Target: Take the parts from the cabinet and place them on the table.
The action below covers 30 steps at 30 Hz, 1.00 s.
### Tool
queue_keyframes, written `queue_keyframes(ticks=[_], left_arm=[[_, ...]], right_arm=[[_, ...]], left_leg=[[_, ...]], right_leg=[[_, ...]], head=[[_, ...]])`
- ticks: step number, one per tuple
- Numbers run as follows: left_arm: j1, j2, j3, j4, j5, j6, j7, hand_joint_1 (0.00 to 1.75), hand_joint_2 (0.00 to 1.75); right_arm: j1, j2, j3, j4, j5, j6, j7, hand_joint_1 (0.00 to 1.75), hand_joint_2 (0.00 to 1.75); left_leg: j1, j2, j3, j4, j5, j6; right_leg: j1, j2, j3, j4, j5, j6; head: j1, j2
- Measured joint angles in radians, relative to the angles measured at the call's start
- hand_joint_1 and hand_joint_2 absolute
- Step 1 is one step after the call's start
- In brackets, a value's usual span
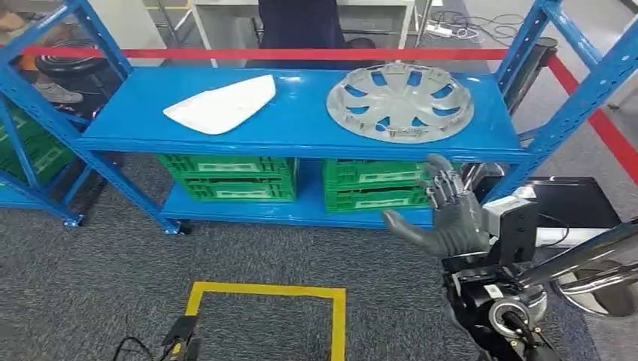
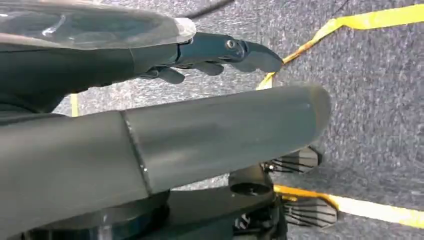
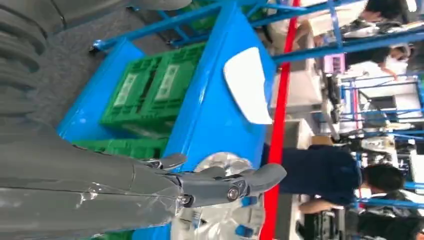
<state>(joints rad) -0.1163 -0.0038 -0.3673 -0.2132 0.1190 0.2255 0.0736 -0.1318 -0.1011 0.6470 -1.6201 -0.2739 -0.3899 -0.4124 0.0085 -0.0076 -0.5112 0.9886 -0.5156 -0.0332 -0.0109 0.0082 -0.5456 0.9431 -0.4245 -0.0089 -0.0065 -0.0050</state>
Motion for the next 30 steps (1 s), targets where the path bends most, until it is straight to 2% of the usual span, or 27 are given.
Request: queue_keyframes(ticks=[2,3,4,5,6,8,9,11,12,13,14,15,16,17,18,19,20,21,23,24,25,28,29,30], left_arm=[[-0.002,0.0,-0.002,0.0,0.004,0.0,0.0,0.0,0.0],[0.0,0.0,-0.002,0.0,0.005,0.0,0.0,0.0,0.0],[0.003,0.0,-0.002,0.0,0.007,0.0,0.0,0.0,0.0],[0.005,0.001,-0.003,0.0,0.007,0.0,0.0,0.0,0.0],[0.004,0.002,-0.004,0.0,0.007,0.0,0.0,0.0,0.0],[0.003,0.004,-0.007,0.0,0.007,0.0,0.0,0.0,0.0],[0.003,0.004,-0.007,0.0,0.007,0.0,0.0,0.0,0.0],[0.001,0.004,-0.008,0.0,0.008,0.0,0.0,0.0,0.0],[0.002,0.004,-0.008,0.0,0.008,0.0,0.0,0.0,0.0],[0.002,0.003,-0.008,0.0,0.008,0.0,0.0,0.0,0.0],[0.002,0.002,-0.008,0.0,0.008,0.0,0.0,0.0,0.0],[0.001,0.004,-0.008,0.0,0.008,0.002,0.0,0.0,0.0],[0.0,0.004,-0.008,0.0,0.008,0.003,0.0,0.0,0.0],[0.0,0.004,-0.008,0.0,0.008,0.003,0.0,0.0,0.0],[0.0,0.004,-0.008,0.0,0.008,0.003,0.0,0.0,0.0],[0.001,0.004,-0.009,0.0,0.008,0.003,0.001,0.0,0.0],[0.003,0.004,-0.009,0.0,0.008,0.003,0.001,0.0,0.0],[0.003,0.004,-0.009,0.0,0.008,0.003,0.001,0.0,0.0],[0.003,0.003,-0.009,0.0,0.008,0.003,0.001,0.0,0.0],[0.003,0.003,-0.009,0.0,0.008,0.003,0.001,0.0,0.0],[0.001,0.003,-0.009,0.0,0.008,0.003,0.001,0.0,0.0],[0.0,0.002,-0.01,0.0,0.008,0.003,0.001,0.0,0.0],[-0.001,0.003,-0.01,0.0,0.008,0.003,0.001,0.0,0.0],[-0.001,0.003,-0.01,0.0,0.008,0.003,0.001,0.0,0.0]], right_arm=[[-0.002,0.0,0.001,0.0,0.0,0.004,0.002,0.0,1.75],[-0.003,0.0,0.001,0.001,0.0,0.004,0.003,0.0,1.75],[-0.002,0.0,0.001,0.001,0.0,0.004,0.003,0.0,1.75],[-0.002,0.0,0.001,0.001,0.0,0.004,0.003,0.0,1.75],[-0.003,0.0,0.001,0.001,0.0,0.004,0.003,0.0,1.75],[-0.003,0.0,0.002,0.001,0.0,0.005,0.003,0.0,1.75],[-0.004,0.0,0.001,0.001,0.0,0.005,0.002,0.0,1.75],[-0.004,0.0,0.002,0.001,0.0,0.006,0.002,0.0,1.75],[-0.004,0.0,0.002,0.001,0.0,0.006,0.003,0.0,1.75],[-0.005,0.0,0.002,0.001,0.0,0.006,0.003,0.0,1.75],[-0.004,0.0,0.001,0.0,0.001,0.006,0.003,0.0,1.75],[-0.005,0.0,0.001,0.0,0.004,0.006,0.002,0.0,1.75],[-0.008,0.0,0.001,0.0,0.006,0.006,0.002,0.0,1.75],[-0.006,0.0,0.001,0.0,0.009,0.007,0.003,0.0,1.75],[-0.004,0.0,0.001,0.001,0.011,0.007,0.003,0.0,1.75],[-0.001,0.0,0.001,0.001,0.013,0.007,0.003,0.0,1.75],[-0.001,0.0,0.001,0.001,0.013,0.007,0.003,0.0,1.75],[-0.001,-0.001,0.001,0.002,0.013,0.007,0.003,0.0,1.75],[-0.001,-0.001,0.001,0.001,0.014,0.007,0.003,0.0,1.75],[-0.001,-0.001,0.001,0.002,0.014,0.007,0.003,0.0,1.75],[-0.002,-0.002,0.002,0.002,0.014,0.007,0.003,0.0,1.75],[-0.001,-0.002,0.0,0.002,0.016,0.005,0.004,0.0,1.75],[-0.001,-0.002,0.0,0.0,0.017,0.005,0.003,0.0,1.75],[-0.001,-0.002,0.001,0.0,0.017,0.006,0.003,0.0,1.75]], left_leg=[[0.002,0.0,-0.104,0.186,-0.076,-0.007],[0.002,0.0,-0.153,0.263,-0.097,-0.009],[0.003,0.0,-0.184,0.299,-0.094,-0.011],[0.004,0.0,-0.188,0.277,-0.061,-0.01],[0.005,0.001,-0.165,0.208,-0.006,-0.009],[0.006,0.002,-0.081,-0.001,0.111,-0.003],[0.003,0.003,-0.063,-0.043,0.111,0.001],[0.0,0.002,-0.067,-0.046,0.106,0.011],[-0.003,0.002,-0.067,-0.044,0.102,0.017],[-0.004,0.001,-0.064,-0.047,0.102,0.024],[0.004,0.002,-0.055,-0.056,0.103,0.031],[0.004,0.002,-0.049,-0.056,0.099,0.037],[0.004,0.003,-0.046,-0.056,0.096,0.042],[0.003,0.003,-0.042,-0.056,0.092,0.046],[0.003,0.003,-0.039,-0.056,0.087,0.047],[0.003,0.002,-0.034,-0.056,0.083,0.046],[0.003,0.001,-0.027,-0.056,0.078,0.045],[0.003,-0.001,-0.019,-0.056,0.073,0.044],[0.004,-0.003,0.005,-0.056,0.059,0.037],[0.003,-0.004,0.01,-0.057,0.053,0.032],[-0.002,-0.005,0.006,-0.051,0.049,0.025],[0.001,-0.003,0.009,-0.061,0.048,0.012],[0.001,-0.002,0.01,-0.057,0.041,0.004],[0.002,0.0,0.002,-0.027,0.026,0.0]], right_leg=[[0.001,-0.002,0.005,0.0,-0.006,-0.007],[0.001,-0.002,0.007,0.0,-0.01,-0.008],[0.001,-0.001,0.011,0.0,-0.014,-0.008],[0.001,0.0,0.018,0.0,-0.019,-0.007],[0.001,0.002,0.028,0.0,-0.025,-0.005],[0.001,0.003,0.047,0.0,-0.041,0.002],[0.006,0.004,0.047,0.002,-0.046,0.009],[0.009,0.007,0.045,0.003,-0.052,0.016],[0.007,0.006,0.046,0.0,-0.055,0.021],[0.005,0.006,0.049,-0.001,-0.058,0.028],[0.002,0.004,0.053,0.007,-0.072,0.034],[0.003,0.001,0.041,0.044,-0.091,0.038],[0.003,0.001,0.005,0.117,-0.127,0.042],[0.001,0.0,-0.049,0.218,-0.167,0.045],[0.001,0.0,-0.096,0.301,-0.194,0.047],[0.001,0.0,-0.132,0.353,-0.198,0.048],[0.001,-0.001,-0.138,0.344,-0.174,0.048],[0.001,-0.001,-0.121,0.291,-0.129,0.046],[0.001,-0.002,-0.04,0.091,-0.007,0.039],[0.003,-0.001,-0.014,0.035,0.002,0.036],[0.009,-0.001,-0.009,0.016,-0.004,0.032],[0.012,0.003,-0.015,0.021,-0.008,0.015],[0.004,0.003,-0.004,0.008,-0.005,0.008],[0.003,0.003,0.003,0.005,-0.006,0.004]], head=[[-0.013,0.0],[-0.014,0.0],[-0.016,0.0],[-0.02,0.0],[-0.025,0.0],[-0.031,0.0],[-0.033,0.0],[-0.027,0.0],[-0.022,0.0],[-0.023,0.0],[-0.025,0.0],[-0.019,0.0],[-0.01,0.0],[-0.007,0.0],[-0.006,0.0],[-0.003,0.0],[-0.002,0.0],[0.001,0.0],[0.005,0.0],[0.006,0.0],[0.006,0.0],[0.002,0.0],[0.003,0.0],[0.001,0.0]])
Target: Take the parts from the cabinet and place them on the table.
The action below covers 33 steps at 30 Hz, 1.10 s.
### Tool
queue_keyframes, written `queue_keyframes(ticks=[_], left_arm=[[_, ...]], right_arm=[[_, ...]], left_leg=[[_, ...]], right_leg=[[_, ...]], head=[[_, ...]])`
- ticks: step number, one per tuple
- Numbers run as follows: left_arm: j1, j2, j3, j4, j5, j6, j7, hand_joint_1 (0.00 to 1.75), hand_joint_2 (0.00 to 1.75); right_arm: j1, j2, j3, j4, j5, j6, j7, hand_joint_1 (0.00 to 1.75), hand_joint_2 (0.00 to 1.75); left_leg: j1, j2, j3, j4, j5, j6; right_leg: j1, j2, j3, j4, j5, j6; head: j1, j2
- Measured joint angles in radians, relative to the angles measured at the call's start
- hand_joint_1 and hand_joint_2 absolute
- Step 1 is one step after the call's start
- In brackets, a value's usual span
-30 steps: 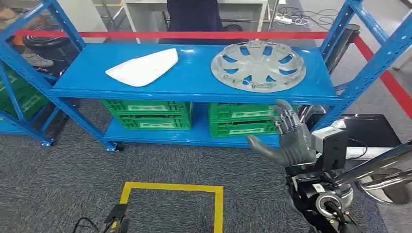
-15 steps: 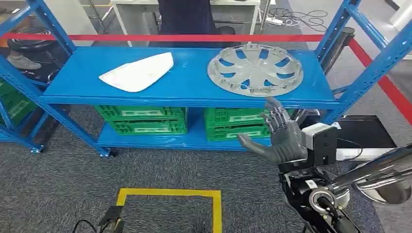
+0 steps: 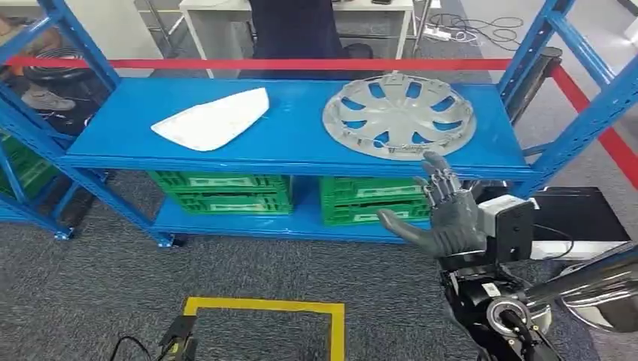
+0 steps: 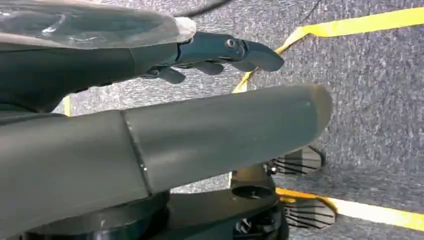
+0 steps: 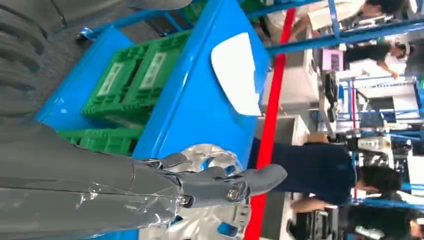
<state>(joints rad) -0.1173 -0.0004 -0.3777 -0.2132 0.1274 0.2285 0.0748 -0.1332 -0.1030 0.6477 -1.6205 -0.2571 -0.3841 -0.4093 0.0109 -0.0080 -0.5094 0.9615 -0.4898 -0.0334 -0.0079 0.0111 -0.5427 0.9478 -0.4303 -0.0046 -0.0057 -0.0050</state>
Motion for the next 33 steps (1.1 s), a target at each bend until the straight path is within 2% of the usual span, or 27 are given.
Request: queue_keyframes(ticks=[1,3,4,5,6,8,9,10,13,14,15,16,18,19,20,21,22,24,25,26,28,29,30,31,33], left_arm=[[-0.001,-0.001,-0.001,0.0,0.0,0.0,0.0,0.0,0.0],[0.0,-0.001,-0.003,0.0,0.0,0.0,0.0,0.0,0.0],[0.002,-0.001,-0.004,0.0,0.0,0.0,0.0,0.0,0.0],[0.004,-0.001,-0.006,0.0,0.0,0.0,0.0,0.0,0.0],[0.005,0.0,-0.008,0.0,0.0,0.0,0.0,0.0,0.0],[0.004,0.001,-0.013,0.0,0.0,0.0,0.0,0.0,0.0],[0.004,0.002,-0.013,0.0,0.0,0.0,0.0,0.0,0.0],[0.002,0.002,-0.014,0.0,0.001,0.0,0.0,0.0,0.0],[0.001,0.002,-0.014,0.0,0.002,0.0,0.0,0.0,0.0],[0.001,0.0,-0.015,0.0,0.002,0.0,0.0,0.0,0.0],[0.001,0.001,-0.015,0.0,0.002,0.0,0.0,0.0,0.0],[0.001,0.002,-0.015,0.0,0.002,0.0,0.0,0.0,0.0],[0.0,0.001,-0.015,0.0,0.002,0.0,0.0,0.0,0.0],[0.001,0.001,-0.016,0.0,0.002,0.0,0.0,0.0,0.0],[0.002,0.001,-0.016,0.0,0.003,0.0,0.0,0.0,0.0],[0.003,0.001,-0.016,0.0,0.003,0.0,0.0,0.0,0.0],[0.004,0.001,-0.016,0.0,0.003,0.0,0.0,0.0,0.0],[0.004,0.0,-0.016,0.0,0.003,0.0,0.0,0.0,0.0],[0.002,0.001,-0.016,0.0,0.003,0.0,0.0,0.0,0.0],[0.001,0.001,-0.016,0.0,0.003,0.0,0.0,0.0,0.0],[0.002,0.001,-0.017,0.0,0.003,0.0,0.0,0.0,0.0],[0.002,0.001,-0.017,0.0,0.003,0.0,0.0,0.0,0.0],[0.001,0.002,-0.017,0.0,0.003,0.0,0.0,0.0,0.0],[0.0,0.002,-0.017,0.0,0.003,0.0,0.0,0.0,0.0],[-0.001,0.0,-0.018,0.0,0.003,-0.002,0.0,0.0,0.0]], right_arm=[[-0.001,0.0,0.0,0.0,0.0,0.0,0.0,0.0,1.75],[0.001,0.0,0.0,0.0,0.0,0.0,0.002,0.0,1.75],[0.001,0.0,0.0,0.0,0.0,0.0,0.001,0.0,1.75],[0.001,0.0,0.0,0.0,0.0,0.0,0.002,0.0,1.75],[0.001,0.0,0.0,0.001,0.0,0.0,0.002,0.0,1.75],[0.001,0.0,0.0,0.001,0.0,0.0,0.002,0.0,1.75],[0.001,0.0,0.0,0.001,0.0,0.0,0.002,0.0,1.75],[0.001,0.0,0.0,0.001,0.0,0.0,0.003,0.0,1.75],[0.001,0.0,0.0,0.001,0.002,0.0,0.003,0.0,1.75],[0.0,0.0,0.0,0.0,0.004,0.0,0.003,0.0,1.75],[0.002,0.0,0.0,-0.001,0.005,0.0,0.004,0.0,1.75],[-0.001,0.0,0.0,-0.001,0.006,0.0,0.003,0.0,1.75],[0.003,0.0,0.0,0.0,0.006,0.0,0.005,0.0,1.75],[0.006,0.0,0.0,0.0,0.007,0.0,0.005,0.0,1.75],[0.008,0.0,0.0,0.0,0.008,0.0,0.006,0.0,1.75],[0.009,0.0,0.0,0.0,0.008,0.0,0.006,0.0,1.75],[0.009,-0.001,0.0,0.0,0.011,0.0,0.006,0.0,1.75],[0.009,-0.001,0.0,0.0,0.012,0.0,0.006,0.0,1.75],[0.008,-0.001,0.0,0.001,0.012,0.0,0.006,0.0,1.75],[0.009,-0.001,0.0,0.0,0.012,0.0,0.007,0.0,1.75],[0.012,-0.002,0.0,0.0,0.012,0.0,0.008,0.0,1.75],[0.01,-0.002,-0.001,0.0,0.012,-0.002,0.007,0.0,1.75],[0.009,-0.002,0.0,-0.002,0.012,-0.002,0.007,0.0,1.75],[0.009,-0.002,0.0,-0.002,0.013,-0.002,0.006,0.0,1.75],[0.01,-0.002,0.0,-0.001,0.013,-0.002,0.007,0.0,1.75]], left_leg=[[0.0,0.001,-0.036,0.069,-0.034,-0.004],[0.002,0.001,-0.134,0.242,-0.098,-0.01],[0.002,0.001,-0.179,0.307,-0.109,-0.011],[0.002,0.001,-0.198,0.318,-0.094,-0.01],[0.002,0.001,-0.188,0.275,-0.049,-0.007],[0.001,0.001,-0.117,0.09,0.064,0.005],[-0.003,0.001,-0.08,0.0,0.104,0.015],[-0.009,0.002,-0.07,-0.02,0.091,0.016],[-0.013,0.001,-0.071,-0.02,0.084,0.027],[-0.004,0.002,-0.065,-0.03,0.086,0.031],[0.0,0.002,-0.055,-0.037,0.087,0.034],[0.001,0.003,-0.051,-0.039,0.084,0.041],[0.001,0.003,-0.047,-0.039,0.079,0.047],[0.001,0.003,-0.044,-0.038,0.076,0.047],[0.002,0.002,-0.04,-0.038,0.072,0.046],[0.003,0.001,-0.034,-0.038,0.068,0.044],[0.005,-0.001,-0.026,-0.037,0.063,0.041],[0.006,-0.003,-0.011,-0.035,0.05,0.031],[0.0,-0.004,-0.01,-0.03,0.045,0.024],[-0.001,-0.004,-0.016,-0.027,0.046,0.02],[0.002,-0.003,-0.015,-0.033,0.046,0.01],[0.003,-0.002,-0.012,-0.033,0.044,0.003],[0.007,0.0,-0.014,-0.022,0.035,-0.003],[0.006,0.001,-0.032,0.021,0.011,-0.006],[0.006,0.001,-0.127,0.202,-0.07,-0.013]], right_leg=[[-0.001,-0.002,0.003,0.0,-0.003,-0.006],[0.0,-0.004,0.006,0.0,-0.008,-0.011],[0.001,-0.003,0.007,0.0,-0.011,-0.013],[0.001,-0.002,0.012,0.0,-0.014,-0.013],[0.002,0.0,0.019,0.0,-0.019,-0.012],[0.002,0.002,0.037,0.0,-0.031,-0.008],[0.002,0.003,0.041,0.0,-0.038,-0.005],[0.011,0.005,0.043,0.003,-0.044,0.001],[0.005,0.005,0.046,-0.005,-0.05,0.013],[0.011,0.005,0.051,-0.005,-0.055,0.021],[0.006,0.002,0.05,0.013,-0.066,0.026],[0.006,0.0,0.027,0.065,-0.096,0.03],[0.002,-0.001,-0.067,0.246,-0.177,0.038],[-0.001,-0.001,-0.11,0.319,-0.197,0.041],[-0.003,-0.002,-0.131,0.343,-0.188,0.044],[-0.005,-0.003,-0.125,0.314,-0.155,0.046],[-0.007,-0.004,-0.097,0.24,-0.101,0.046],[-0.012,-0.006,-0.017,0.047,0.007,0.047],[-0.008,-0.005,-0.005,0.019,-0.005,0.047],[-0.006,-0.003,-0.007,0.013,-0.004,0.035],[-0.001,-0.001,-0.011,0.014,-0.008,0.024],[-0.001,0.0,-0.008,0.01,-0.005,0.015],[-0.008,-0.001,0.0,0.003,-0.003,0.008],[-0.008,-0.001,0.004,0.001,-0.005,0.003],[-0.007,-0.004,0.005,0.002,-0.009,-0.003]], head=[[-0.008,0.0],[-0.015,0.0],[-0.016,0.0],[-0.02,0.0],[-0.024,0.0],[-0.031,0.0],[-0.034,0.0],[-0.035,0.0],[-0.028,0.0],[-0.028,0.0],[-0.027,0.0],[-0.017,0.0],[-0.008,0.0],[-0.007,0.0],[-0.004,0.0],[-0.003,0.0],[0.0,0.0],[0.004,0.0],[0.005,0.0],[0.004,0.0],[-0.003,0.0],[-0.002,0.0],[0.0,0.0],[-0.006,0.0],[-0.019,0.0]])
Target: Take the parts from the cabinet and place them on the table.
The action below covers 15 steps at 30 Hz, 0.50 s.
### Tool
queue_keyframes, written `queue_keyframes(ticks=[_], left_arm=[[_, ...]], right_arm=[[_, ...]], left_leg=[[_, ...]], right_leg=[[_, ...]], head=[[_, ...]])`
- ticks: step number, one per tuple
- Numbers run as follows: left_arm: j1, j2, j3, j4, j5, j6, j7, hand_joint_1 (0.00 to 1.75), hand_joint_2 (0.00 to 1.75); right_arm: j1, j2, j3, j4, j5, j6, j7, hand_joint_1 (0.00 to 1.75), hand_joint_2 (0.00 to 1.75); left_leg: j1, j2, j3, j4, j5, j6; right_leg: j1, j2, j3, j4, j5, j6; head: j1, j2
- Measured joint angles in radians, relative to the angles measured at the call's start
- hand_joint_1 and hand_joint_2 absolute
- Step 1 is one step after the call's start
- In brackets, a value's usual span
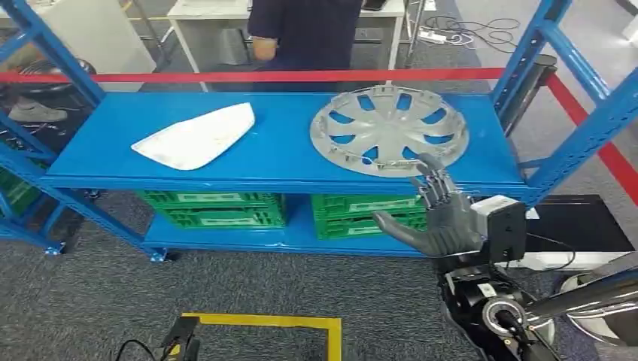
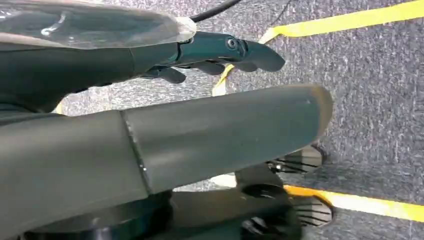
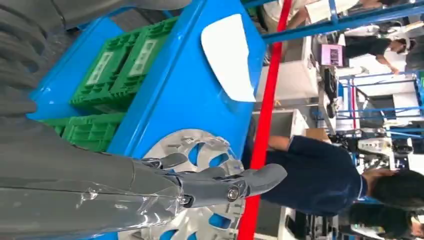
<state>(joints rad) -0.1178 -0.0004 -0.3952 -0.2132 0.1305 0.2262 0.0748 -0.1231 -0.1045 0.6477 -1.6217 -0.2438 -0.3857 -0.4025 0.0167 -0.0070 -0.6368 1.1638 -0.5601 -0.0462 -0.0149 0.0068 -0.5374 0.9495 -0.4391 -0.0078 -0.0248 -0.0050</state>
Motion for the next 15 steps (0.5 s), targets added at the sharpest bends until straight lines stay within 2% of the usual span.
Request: queue_keyframes(ticks=[1,2,3,4,6,7,8,10,11,12,13,14,15], left_arm=[[0.002,0.0,0.0,0.0,0.0,0.0,0.0,0.0,0.0],[0.004,0.0,0.0,0.0,0.0,0.0,0.0,0.0,0.0],[0.006,0.001,0.0,0.0,0.0,0.0,0.0,0.0,0.0],[0.006,0.001,0.0,0.0,0.0,0.0,0.0,0.0,0.0],[0.004,0.002,-0.001,0.0,0.0,0.0,0.0,0.0,0.0],[0.003,0.002,-0.001,0.0,0.0,0.0,0.0,0.0,0.0],[0.002,0.002,-0.002,0.0,0.0,0.0,0.0,0.0,0.0],[0.001,0.002,-0.002,0.0,0.0,0.0,0.0,0.0,0.0],[0.001,0.002,-0.003,0.0,0.0,0.0,0.0,0.0,0.0],[0.001,0.0,-0.003,0.0,0.0,0.0,0.0,0.0,0.0],[0.001,0.001,-0.003,0.0,0.0,0.0,0.0,0.0,0.0],[0.0,0.002,-0.003,0.0,0.0,0.0,0.0,0.0,0.0],[0.0,0.002,-0.003,0.0,0.0,0.0,0.0,0.0,0.0]], right_arm=[[0.0,0.0,0.0,0.0,0.0,0.0,0.0,0.0,1.75],[0.0,0.0,0.0,0.0,0.0,0.0,0.0,0.0,1.75],[0.001,0.0,0.0,0.0,0.0,0.0,0.0,0.0,1.75],[0.001,0.0,0.0,0.0,0.0,0.0,0.0,0.0,1.75],[0.001,0.0,0.0,0.0,0.0,0.0,0.0,0.0,1.75],[0.0,0.0,0.0,0.0,0.0,0.0,0.0,0.0,1.75],[0.0,0.0,0.0,0.0,0.0,0.0,0.001,0.0,1.75],[0.0,0.0,0.0,0.0,0.0,0.0,0.001,0.0,1.75],[0.0,0.0,0.0,0.0,0.0,0.0,0.001,0.0,1.75],[0.001,0.0,-0.001,-0.001,0.001,-0.001,0.001,0.0,1.75],[0.0,0.0,-0.001,-0.001,0.003,-0.001,0.001,0.0,1.75],[-0.001,0.0,-0.002,-0.001,0.003,-0.001,0.0,0.0,1.75],[0.001,0.0,-0.001,-0.001,0.003,-0.001,0.001,0.0,1.75]], left_leg=[[0.0,0.0,-0.051,0.089,-0.028,-0.001],[0.0,0.0,-0.079,0.127,-0.028,-0.001],[0.0,0.0,-0.08,0.112,-0.004,0.001],[-0.001,0.0,-0.057,0.052,0.04,0.005],[-0.002,0.0,0.034,-0.152,0.148,0.019],[-0.007,0.0,0.061,-0.217,0.156,0.026],[-0.01,0.0,0.064,-0.222,0.155,0.026],[-0.013,0.0,0.063,-0.221,0.149,0.033],[-0.012,0.0,0.065,-0.223,0.149,0.037],[-0.001,0.001,0.073,-0.236,0.153,0.043],[-0.003,0.001,0.08,-0.24,0.151,0.047],[-0.003,0.002,0.083,-0.24,0.149,0.052],[-0.004,0.002,0.085,-0.24,0.147,0.056]], right_leg=[[0.002,0.0,0.001,0.0,-0.002,-0.003],[0.003,0.001,0.002,0.0,-0.004,-0.004],[0.004,0.002,0.006,0.0,-0.007,-0.005],[0.005,0.004,0.012,0.0,-0.011,-0.004],[0.005,0.006,0.028,0.0,-0.021,0.001],[0.009,0.006,0.03,0.0,-0.026,0.006],[0.013,0.01,0.029,0.002,-0.031,0.011],[0.01,0.009,0.032,-0.003,-0.033,0.019],[0.009,0.008,0.034,-0.006,-0.034,0.025],[0.009,0.008,0.036,-0.001,-0.042,0.031],[0.008,0.004,0.027,0.032,-0.062,0.036],[0.007,0.003,-0.007,0.105,-0.102,0.04],[0.005,0.002,-0.055,0.2,-0.145,0.044]], head=[[-0.002,0.0],[-0.005,0.0],[-0.007,0.0],[-0.009,0.0],[-0.017,0.0],[-0.019,0.0],[-0.02,0.0],[-0.011,0.0],[-0.011,0.0],[-0.011,0.0],[-0.005,0.0],[0.004,0.0],[0.008,0.0]])
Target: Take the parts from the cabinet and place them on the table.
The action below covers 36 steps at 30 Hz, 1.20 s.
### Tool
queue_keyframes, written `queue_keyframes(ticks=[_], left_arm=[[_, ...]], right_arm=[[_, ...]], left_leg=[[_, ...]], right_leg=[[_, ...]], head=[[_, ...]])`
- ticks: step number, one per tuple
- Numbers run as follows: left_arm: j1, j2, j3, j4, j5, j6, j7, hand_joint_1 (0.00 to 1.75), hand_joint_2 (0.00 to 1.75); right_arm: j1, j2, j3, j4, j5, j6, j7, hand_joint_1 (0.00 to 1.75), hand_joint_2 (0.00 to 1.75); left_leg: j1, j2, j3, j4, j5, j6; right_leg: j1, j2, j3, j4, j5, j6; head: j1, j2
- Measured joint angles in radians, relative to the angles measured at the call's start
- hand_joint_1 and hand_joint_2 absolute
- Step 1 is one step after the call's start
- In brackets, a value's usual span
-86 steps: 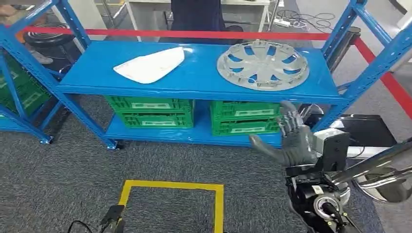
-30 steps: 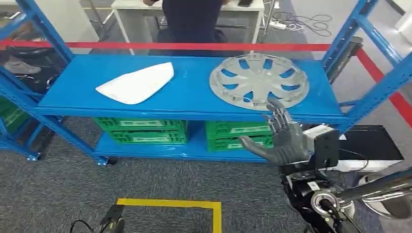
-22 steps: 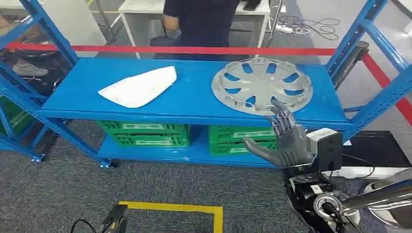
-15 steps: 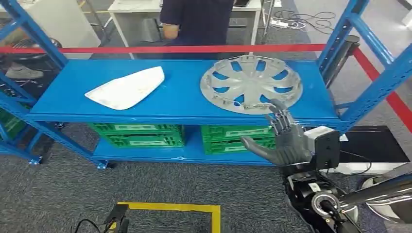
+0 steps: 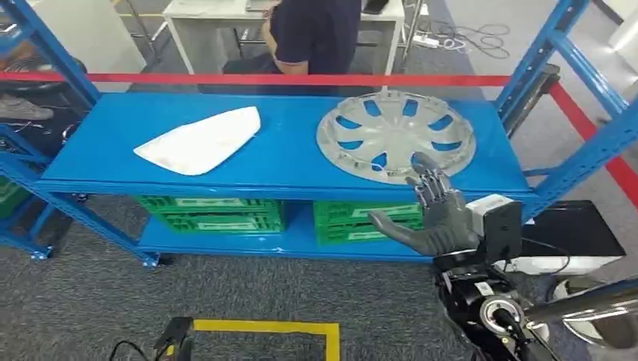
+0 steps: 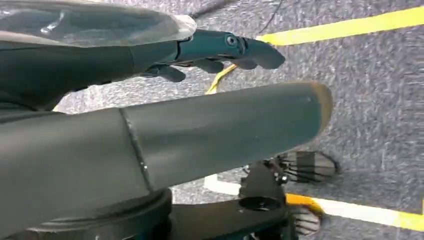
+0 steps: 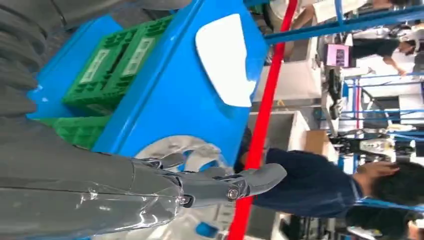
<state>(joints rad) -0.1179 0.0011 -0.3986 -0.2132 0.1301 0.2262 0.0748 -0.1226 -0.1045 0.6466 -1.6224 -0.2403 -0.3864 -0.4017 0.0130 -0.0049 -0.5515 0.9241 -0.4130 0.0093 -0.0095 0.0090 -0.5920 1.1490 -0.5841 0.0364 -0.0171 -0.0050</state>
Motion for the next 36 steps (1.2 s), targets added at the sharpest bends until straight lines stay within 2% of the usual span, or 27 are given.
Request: queue_keyframes(ticks=[1,2,3,4,6,7,8,9,11,13,14,16,17,18,19,21,22,23,26,27,28,29,31,32,33,34,36], left_arm=[[0.0,0.0,0.0,0.0,0.0,0.0,0.0,0.0,0.0],[0.001,-0.001,0.0,0.0,0.0,0.0,0.0,0.0,0.0],[0.002,-0.001,0.0,0.0,0.0,0.0,0.0,0.0,0.0],[0.002,-0.001,0.0,0.0,0.0,0.0,0.0,0.0,0.0],[0.002,-0.002,0.0,0.0,0.0,0.0,0.0,0.0,0.0],[0.002,-0.002,0.0,0.0,0.0,0.0,0.0,0.0,0.0],[0.0,-0.001,0.0,0.0,0.0,0.0,0.0,0.0,0.0],[0.0,-0.001,0.0,0.0,0.0,0.0,0.0,0.0,0.0],[0.001,-0.001,0.0,0.0,0.0,0.0,0.0,0.0,0.0],[0.0,0.0,0.0,0.0,0.0,0.0,0.0,0.0,0.0],[-0.001,-0.001,0.0,0.0,0.0,0.0,0.0,0.0,0.0],[0.0,-0.001,0.0,0.0,0.0,0.0,0.0,0.0,0.0],[0.002,-0.001,0.0,0.0,0.0,0.0,0.0,0.0,0.0],[0.003,-0.001,0.0,0.0,0.0,0.0,0.0,0.0,0.0],[0.004,-0.001,0.0,0.0,0.0,0.0,0.0,0.0,0.0],[0.002,0.0,0.0,0.0,0.0,0.0,0.0,0.0,0.0],[0.001,0.0,0.0,0.0,0.0,0.0,0.0,0.0,0.0],[-0.001,0.001,0.0,0.0,0.0,0.0,0.0,0.0,0.0],[0.001,0.0,0.0,0.0,0.0,0.0,0.0,0.0,0.0],[0.0,-0.001,0.0,0.0,0.0,0.0,0.0,0.0,0.0],[0.0,0.0,-0.001,0.0,0.0,0.0,0.0,0.0,0.0],[0.0,0.0,-0.001,0.0,0.0,0.0,0.0,0.0,0.0],[0.0,0.0,-0.001,0.0,0.0,0.0,0.0,0.0,0.0],[0.0,-0.001,-0.001,0.0,0.0,0.0,0.0,0.0,0.0],[0.002,-0.001,-0.001,0.0,0.0,0.0,0.0,0.0,0.0],[0.003,-0.001,-0.001,0.0,0.0,0.0,0.0,0.0,0.0],[0.003,-0.001,-0.001,0.0,0.0,0.0,0.0,0.0,0.0]], right_arm=[[0.003,0.0,0.0,0.0,0.0,0.0,0.0,0.0,1.75],[0.005,0.0,0.0,0.0,0.0,0.0,0.001,0.0,1.75],[0.006,0.0,0.0,0.001,0.0,-0.001,0.001,0.0,1.75],[0.006,0.0,0.0,0.001,0.0,-0.001,0.001,0.0,1.75],[0.005,0.0,0.0,0.0,0.0,-0.001,0.001,0.0,1.75],[0.005,0.0,0.0,0.001,0.0,-0.001,0.001,0.0,1.75],[0.005,0.0,0.0,0.0,0.0,-0.001,0.001,0.0,1.75],[0.006,0.0,0.001,0.0,0.0,-0.001,0.001,0.0,1.75],[0.007,0.0,0.0,0.0,0.0,-0.002,0.002,0.0,1.75],[0.005,0.0,0.0,-0.003,0.0,-0.001,0.001,0.0,1.75],[0.004,0.0,0.0,-0.003,0.0,-0.001,0.001,0.0,1.75],[0.006,0.0,0.0,-0.003,0.0,-0.001,0.001,0.0,1.75],[0.006,0.0,0.0,-0.003,0.0,-0.001,0.001,0.0,1.75],[0.006,0.0,0.0,-0.003,0.0,-0.001,0.001,0.0,1.75],[0.006,0.0,0.0,-0.003,0.0,-0.001,0.001,0.0,1.75],[0.006,0.0,0.0,-0.003,0.0,-0.001,0.001,0.0,1.75],[0.006,0.0,0.0,-0.003,0.0,-0.001,0.001,0.0,1.75],[0.006,0.0,0.0,-0.003,0.0,-0.001,0.001,0.0,1.75],[0.006,0.0,0.001,-0.003,0.0,-0.001,0.001,0.0,1.75],[0.005,0.0,0.0,-0.004,0.0,-0.001,0.001,0.0,1.75],[0.007,0.0,-0.001,-0.005,0.0,-0.001,0.001,0.0,1.75],[0.004,0.0,-0.001,-0.005,0.0,-0.001,0.0,0.0,1.75],[0.005,0.0,0.0,-0.005,0.0,-0.001,0.001,0.0,1.75],[0.008,0.0,0.0,-0.005,0.0,-0.001,0.001,0.0,1.75],[0.008,0.0,0.0,-0.005,0.0,-0.001,0.001,0.0,1.75],[0.008,0.0,0.0,-0.005,0.0,-0.001,0.001,0.0,1.75],[0.008,0.0,0.0,-0.005,0.0,-0.001,0.001,0.0,1.75]], left_leg=[[-0.001,0.0,0.002,0.0,-0.002,0.002],[-0.001,0.0,0.004,0.001,-0.004,0.002],[0.0,-0.001,0.007,0.001,-0.007,0.002],[0.0,-0.003,0.012,0.002,-0.011,0.001],[0.002,-0.006,0.029,0.004,-0.021,-0.006],[0.001,-0.006,0.031,0.004,-0.026,-0.011],[-0.006,-0.007,0.029,0.012,-0.03,-0.017],[-0.006,-0.007,0.027,0.01,-0.029,-0.019],[-0.003,-0.006,0.031,0.003,-0.029,-0.031],[-0.002,-0.004,0.027,0.032,-0.05,-0.043],[-0.001,-0.003,-0.006,0.097,-0.088,-0.046],[0.001,-0.003,-0.101,0.28,-0.166,-0.053],[0.001,-0.003,-0.138,0.345,-0.184,-0.054],[0.001,-0.003,-0.155,0.362,-0.174,-0.053],[0.001,-0.003,-0.143,0.325,-0.141,-0.051],[0.0,-0.002,-0.054,0.127,-0.033,-0.04],[-0.001,-0.001,-0.007,0.029,0.007,-0.033],[-0.008,-0.001,0.0,0.008,-0.003,-0.031],[-0.012,-0.002,-0.002,0.008,-0.005,-0.019],[-0.006,-0.002,0.002,0.0,-0.002,-0.013],[-0.002,-0.001,0.009,-0.007,0.001,-0.008],[-0.001,-0.001,0.012,-0.008,-0.002,-0.001],[-0.002,0.0,0.014,-0.007,-0.005,0.004],[-0.002,-0.001,0.015,-0.007,-0.007,0.005],[-0.002,-0.001,0.017,-0.007,-0.008,0.005],[-0.002,-0.002,0.021,-0.007,-0.011,0.004],[-0.002,-0.002,0.021,-0.007,-0.011,0.004]], right_leg=[[0.0,0.0,-0.048,0.09,-0.033,0.003],[0.0,0.0,-0.08,0.142,-0.042,0.005],[0.0,-0.001,-0.089,0.143,-0.024,0.006],[-0.001,-0.002,-0.072,0.092,0.019,0.006],[-0.001,-0.003,0.015,-0.107,0.133,0.001],[0.0,-0.005,0.044,-0.184,0.155,-0.001],[0.005,-0.003,0.05,-0.193,0.149,-0.008],[0.002,-0.002,0.046,-0.191,0.15,-0.015],[0.009,0.001,0.045,-0.191,0.148,-0.028],[0.0,0.001,0.059,-0.206,0.153,-0.04],[-0.001,-0.001,0.06,-0.206,0.152,-0.046],[0.001,-0.002,0.059,-0.206,0.15,-0.05],[0.001,-0.002,0.059,-0.206,0.148,-0.051],[0.002,-0.001,0.06,-0.206,0.147,-0.052],[0.002,0.001,0.063,-0.206,0.145,-0.051],[0.002,0.003,0.074,-0.206,0.139,-0.047],[0.002,0.003,0.078,-0.206,0.136,-0.043],[0.008,0.005,0.077,-0.205,0.132,-0.037],[0.003,0.006,0.079,-0.209,0.129,-0.023],[0.009,0.006,0.082,-0.21,0.125,-0.015],[0.002,0.004,0.079,-0.193,0.114,-0.012],[0.003,0.001,0.058,-0.143,0.082,-0.009],[0.0,0.0,-0.033,0.04,-0.004,-0.003],[0.0,0.0,-0.076,0.12,-0.029,0.0],[-0.001,-0.001,-0.098,0.15,-0.026,0.001],[-0.001,-0.002,-0.092,0.124,0.004,0.002],[-0.001,-0.002,-0.09,0.118,0.009,0.002]], head=[[0.002,0.0],[0.003,0.0],[0.005,0.0],[0.007,0.0],[0.013,0.0],[0.015,0.0],[0.016,0.0],[0.013,0.0],[0.008,0.0],[0.008,0.0],[-0.001,0.0],[-0.011,0.0],[-0.012,0.0],[-0.014,0.0],[-0.017,0.0],[-0.024,0.0],[-0.027,0.0],[-0.028,0.0],[-0.02,0.0],[-0.019,0.0],[-0.018,0.0],[-0.011,0.0],[-0.001,0.0],[0.001,0.0],[0.004,0.0],[0.006,0.0],[0.006,0.0]])
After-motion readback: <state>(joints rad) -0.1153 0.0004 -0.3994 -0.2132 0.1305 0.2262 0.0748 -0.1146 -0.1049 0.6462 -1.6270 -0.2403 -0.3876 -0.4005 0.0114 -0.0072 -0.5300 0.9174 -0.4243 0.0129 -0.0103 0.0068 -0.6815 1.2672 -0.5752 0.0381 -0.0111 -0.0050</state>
